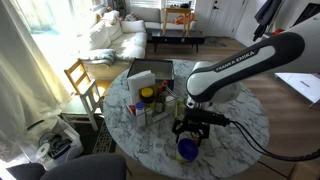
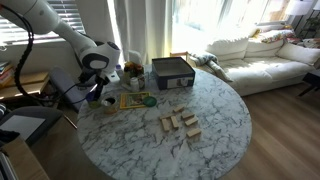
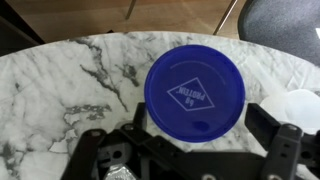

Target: Put the bowl with the blue lid on top of the yellow bowl and the put the measuring cup on top

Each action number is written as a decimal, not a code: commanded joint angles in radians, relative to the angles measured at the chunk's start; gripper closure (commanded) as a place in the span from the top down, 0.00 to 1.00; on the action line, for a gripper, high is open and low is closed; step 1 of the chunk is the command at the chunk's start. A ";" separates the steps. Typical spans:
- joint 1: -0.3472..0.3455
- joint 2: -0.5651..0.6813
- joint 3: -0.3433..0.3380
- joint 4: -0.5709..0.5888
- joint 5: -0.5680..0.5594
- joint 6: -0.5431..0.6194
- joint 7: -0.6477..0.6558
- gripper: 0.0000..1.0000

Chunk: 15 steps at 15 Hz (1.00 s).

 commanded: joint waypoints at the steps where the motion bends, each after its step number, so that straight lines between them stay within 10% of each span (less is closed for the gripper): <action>1: -0.010 0.010 0.004 0.018 0.012 -0.015 -0.013 1.00; 15: -0.019 0.011 -0.007 0.002 -0.014 -0.027 -0.069 1.00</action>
